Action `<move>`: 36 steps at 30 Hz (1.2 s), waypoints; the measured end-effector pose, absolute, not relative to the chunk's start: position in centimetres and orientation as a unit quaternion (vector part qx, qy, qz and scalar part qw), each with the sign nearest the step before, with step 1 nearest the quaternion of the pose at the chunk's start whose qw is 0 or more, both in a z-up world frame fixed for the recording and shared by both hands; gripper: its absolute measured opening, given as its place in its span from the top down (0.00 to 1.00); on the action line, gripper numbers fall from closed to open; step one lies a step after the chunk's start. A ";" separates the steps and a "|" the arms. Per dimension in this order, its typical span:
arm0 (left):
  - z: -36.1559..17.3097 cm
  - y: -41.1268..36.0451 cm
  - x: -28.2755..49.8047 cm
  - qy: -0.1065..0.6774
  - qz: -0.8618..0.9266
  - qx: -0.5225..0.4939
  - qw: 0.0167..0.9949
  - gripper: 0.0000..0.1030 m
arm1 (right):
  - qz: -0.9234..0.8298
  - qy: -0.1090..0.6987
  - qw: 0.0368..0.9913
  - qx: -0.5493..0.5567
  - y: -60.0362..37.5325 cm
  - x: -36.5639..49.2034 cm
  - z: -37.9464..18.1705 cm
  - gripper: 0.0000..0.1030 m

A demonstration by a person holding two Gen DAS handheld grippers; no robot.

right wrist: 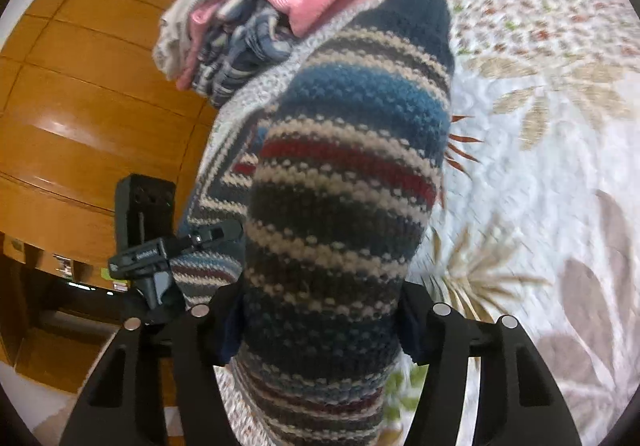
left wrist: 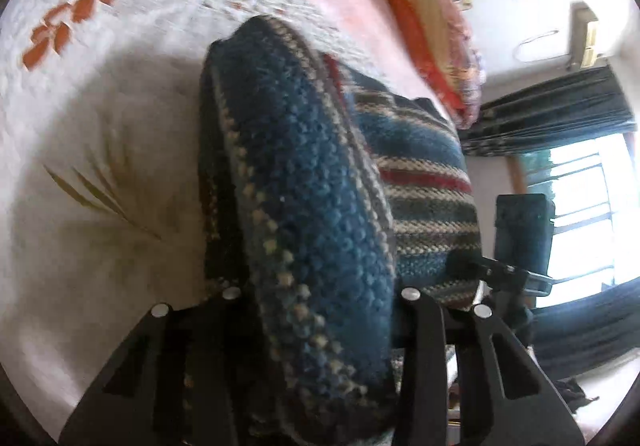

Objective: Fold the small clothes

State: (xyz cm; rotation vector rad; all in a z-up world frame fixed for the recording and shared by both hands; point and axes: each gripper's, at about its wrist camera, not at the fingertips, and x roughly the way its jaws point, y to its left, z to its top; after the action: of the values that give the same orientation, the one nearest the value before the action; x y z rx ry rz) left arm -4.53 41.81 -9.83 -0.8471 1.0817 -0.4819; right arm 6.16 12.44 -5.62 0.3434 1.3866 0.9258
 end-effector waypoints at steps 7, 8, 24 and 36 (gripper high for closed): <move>-7.4 33.3 -8.9 0.473 -0.268 -0.402 0.737 0.66 | 0.400 0.621 0.655 0.160 3.0 2.3 -2.0 0.40; -7.3 31.3 -9.2 0.475 -0.270 -0.394 0.739 0.66 | 0.395 0.624 0.654 0.162 1.3 1.6 -1.8 0.40; -12.8 23.5 -11.5 0.509 -0.233 -0.353 0.749 0.54 | 0.325 0.634 0.686 0.148 -6.2 -4.4 -7.7 0.29; -5.1 24.1 -17.5 0.495 -0.106 -0.237 0.829 0.45 | 0.266 0.593 0.754 0.097 -10.3 -9.4 -1.5 0.24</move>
State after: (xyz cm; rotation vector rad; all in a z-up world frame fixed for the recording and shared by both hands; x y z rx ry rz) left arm -17.46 24.11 -5.09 -0.5032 1.0509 -0.2259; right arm -9.44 -10.30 -1.55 0.2116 1.2936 0.5813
